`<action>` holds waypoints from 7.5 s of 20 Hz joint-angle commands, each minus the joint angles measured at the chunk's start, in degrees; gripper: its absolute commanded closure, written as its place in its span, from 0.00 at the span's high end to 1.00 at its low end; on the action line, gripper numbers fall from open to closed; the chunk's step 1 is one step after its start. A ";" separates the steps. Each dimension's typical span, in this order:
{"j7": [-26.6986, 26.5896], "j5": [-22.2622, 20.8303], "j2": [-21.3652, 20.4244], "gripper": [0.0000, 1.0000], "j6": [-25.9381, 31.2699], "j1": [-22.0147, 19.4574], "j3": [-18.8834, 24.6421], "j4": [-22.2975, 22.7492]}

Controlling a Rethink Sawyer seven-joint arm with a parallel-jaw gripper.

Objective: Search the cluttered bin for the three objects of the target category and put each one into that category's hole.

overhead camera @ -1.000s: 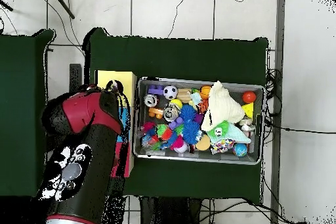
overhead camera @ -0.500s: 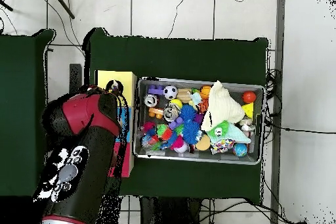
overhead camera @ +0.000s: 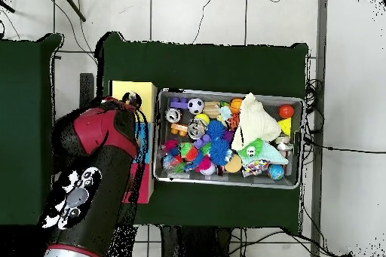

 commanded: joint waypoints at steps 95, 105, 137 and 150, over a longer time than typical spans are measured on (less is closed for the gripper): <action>3.82 2.92 -4.46 1.00 -2.03 -6.10 8.31 8.53; 4.03 2.74 -5.06 1.00 -0.48 -5.36 7.61 8.32; 4.36 2.44 -4.70 1.00 -0.74 -5.27 7.27 8.05; 4.94 2.62 -4.37 1.00 -0.87 -4.92 6.78 7.88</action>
